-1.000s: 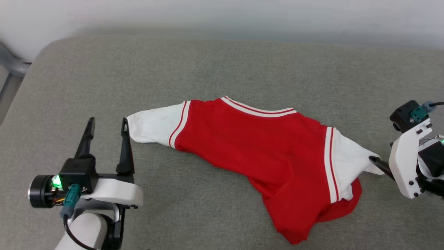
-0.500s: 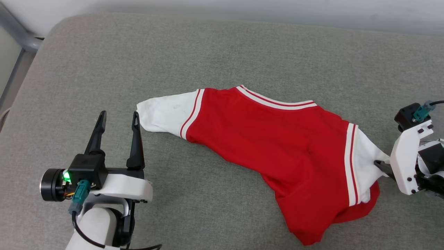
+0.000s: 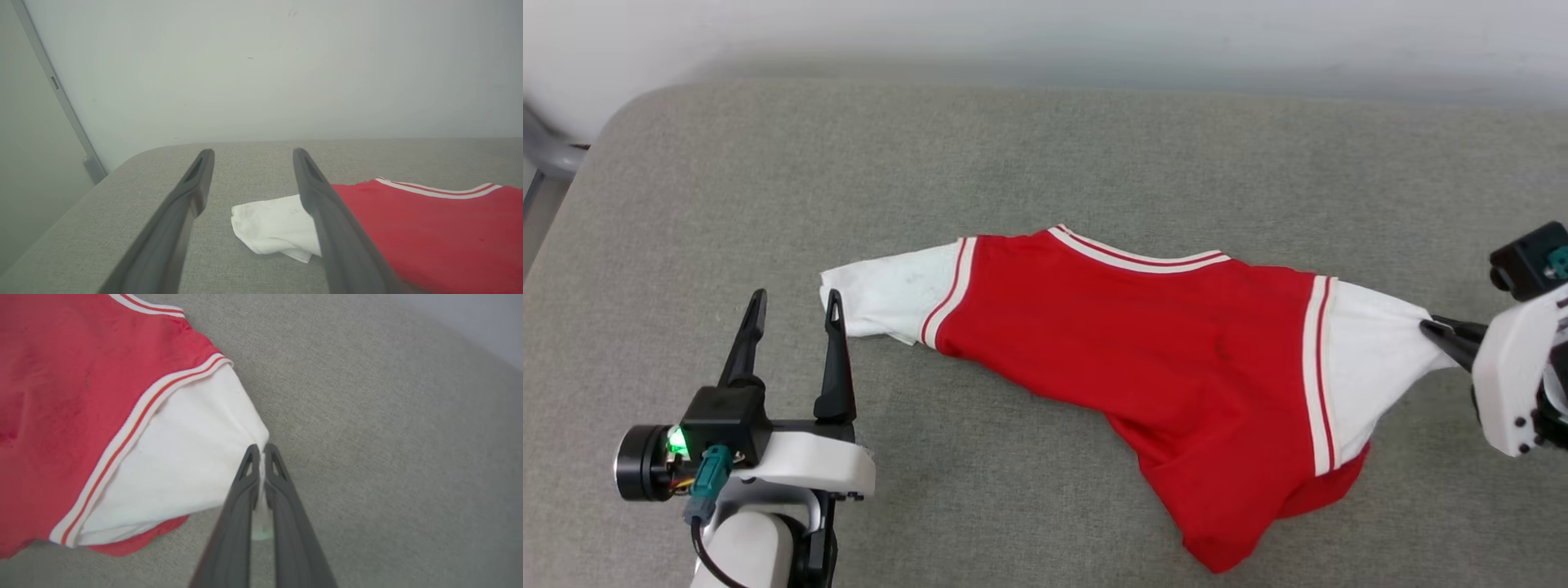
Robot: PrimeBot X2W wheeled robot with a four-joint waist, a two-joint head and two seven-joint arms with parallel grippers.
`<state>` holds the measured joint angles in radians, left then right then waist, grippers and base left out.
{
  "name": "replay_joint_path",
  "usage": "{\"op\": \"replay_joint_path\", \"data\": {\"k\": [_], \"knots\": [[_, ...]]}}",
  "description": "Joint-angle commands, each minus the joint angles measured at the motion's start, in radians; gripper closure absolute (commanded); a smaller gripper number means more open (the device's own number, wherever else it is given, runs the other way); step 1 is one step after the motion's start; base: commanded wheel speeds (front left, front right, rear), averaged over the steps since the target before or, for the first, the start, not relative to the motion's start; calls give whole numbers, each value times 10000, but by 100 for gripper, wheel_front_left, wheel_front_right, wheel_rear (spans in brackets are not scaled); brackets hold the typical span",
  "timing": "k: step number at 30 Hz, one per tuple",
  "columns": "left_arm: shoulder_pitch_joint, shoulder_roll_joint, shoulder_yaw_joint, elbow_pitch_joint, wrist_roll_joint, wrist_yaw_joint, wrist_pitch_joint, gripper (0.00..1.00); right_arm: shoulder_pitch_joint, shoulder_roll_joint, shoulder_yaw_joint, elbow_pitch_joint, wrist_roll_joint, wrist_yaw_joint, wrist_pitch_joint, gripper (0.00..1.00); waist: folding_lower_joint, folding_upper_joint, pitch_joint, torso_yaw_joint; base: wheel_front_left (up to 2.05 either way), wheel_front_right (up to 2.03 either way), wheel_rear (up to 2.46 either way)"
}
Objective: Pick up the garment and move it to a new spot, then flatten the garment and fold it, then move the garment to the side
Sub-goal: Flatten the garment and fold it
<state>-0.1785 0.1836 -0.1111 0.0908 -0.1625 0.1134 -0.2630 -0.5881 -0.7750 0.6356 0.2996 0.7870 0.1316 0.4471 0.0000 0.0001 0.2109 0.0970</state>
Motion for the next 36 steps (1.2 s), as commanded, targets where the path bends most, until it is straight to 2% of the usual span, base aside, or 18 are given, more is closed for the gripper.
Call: {"op": "replay_joint_path", "data": {"k": [1,8,12,18,22,25,32,36], "knots": [[197,-85,96,-10,110,-61,-26,0,409,-249,-263,-253,37,-17,-74,100,0,-1,-206,-168,0,0,0],[526,-267,416,-93,349,-231,-26,0,1971,-908,-2148,-1159,-310,-16,153,100,0,-1,-448,-426,0,0,0],[597,-354,578,-129,455,-315,-26,0,2872,-982,-3468,-1541,-619,-17,599,100,0,-1,-433,-506,0,0,0],[374,-572,611,-155,632,-520,-26,0,3425,-621,-4941,-1897,-1168,-16,1245,100,0,-1,-142,-380,0,0,0],[162,-667,657,-79,677,-687,-26,0,3043,-236,-5056,-1902,-1626,-14,1706,100,0,-1,129,-185,0,0,0],[10,-760,661,-50,742,-786,-26,0,2495,-226,-4762,-1660,-2290,-16,2007,100,0,-1,343,2,0,0,0],[-268,-899,689,73,831,-951,-26,0,1188,573,-3939,242,-2687,-14,2358,100,0,-1,716,393,0,0,0],[-350,-992,697,103,896,-1025,-26,0,805,908,-3560,1507,-2870,-16,2053,100,0,-1,843,560,0,0,0]]}}
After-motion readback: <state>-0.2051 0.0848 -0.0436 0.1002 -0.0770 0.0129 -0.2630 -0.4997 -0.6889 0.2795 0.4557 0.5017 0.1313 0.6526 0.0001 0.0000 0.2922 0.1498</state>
